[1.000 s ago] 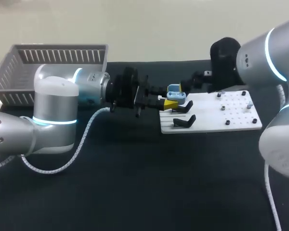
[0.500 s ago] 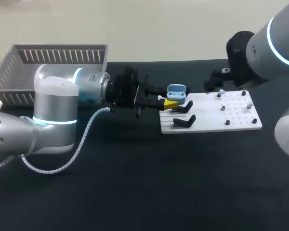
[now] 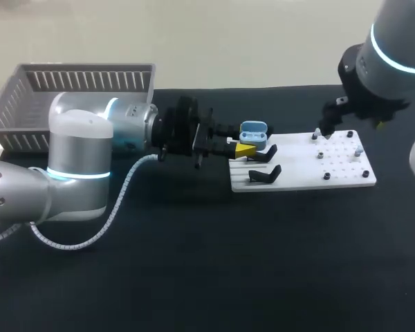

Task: Pick up each earbud case from the left stands, insert the matching earbuds, close the lid, and place the case in the box.

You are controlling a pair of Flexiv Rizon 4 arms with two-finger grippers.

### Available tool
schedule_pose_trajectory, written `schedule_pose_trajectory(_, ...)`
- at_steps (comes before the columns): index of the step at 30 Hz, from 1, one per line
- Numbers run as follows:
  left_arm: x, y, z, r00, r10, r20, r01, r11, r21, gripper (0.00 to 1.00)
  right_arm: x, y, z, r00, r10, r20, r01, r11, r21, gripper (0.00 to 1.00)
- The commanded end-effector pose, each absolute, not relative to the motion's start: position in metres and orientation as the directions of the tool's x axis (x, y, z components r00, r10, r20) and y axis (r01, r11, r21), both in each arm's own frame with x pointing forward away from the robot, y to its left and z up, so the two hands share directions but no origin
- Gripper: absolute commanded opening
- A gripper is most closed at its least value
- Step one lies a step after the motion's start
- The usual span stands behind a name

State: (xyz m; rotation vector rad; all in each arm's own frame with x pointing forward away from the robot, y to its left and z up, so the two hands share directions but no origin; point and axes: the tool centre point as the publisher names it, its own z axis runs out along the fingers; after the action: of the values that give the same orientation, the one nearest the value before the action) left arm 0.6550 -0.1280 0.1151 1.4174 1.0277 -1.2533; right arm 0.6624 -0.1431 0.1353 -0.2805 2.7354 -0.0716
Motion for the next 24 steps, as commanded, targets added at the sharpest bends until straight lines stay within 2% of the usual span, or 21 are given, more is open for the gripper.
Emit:
schedule_pose_trajectory(1,0.654,-0.128,0.114,0.124,-0.002,-0.992,0.974,-0.193,0.123,0.0,0.669,-0.142,0.133,-0.912,-0.207,-0.356,-0.19,0.978,-0.08,1.0)
schedule_pose_trajectory(14,0.654,-0.128,0.114,0.124,-0.002,-0.992,0.974,-0.193,0.123,0.0,0.669,-0.142,0.133,-0.912,-0.207,-0.356,-0.19,0.978,-0.08,1.0)
schedule_pose_trajectory(24,0.654,-0.128,0.114,0.124,-0.002,-0.992,0.974,-0.193,0.123,0.0,0.694,-0.154,0.106,-0.927,-0.253,-0.277,-0.208,0.961,-0.182,1.0)
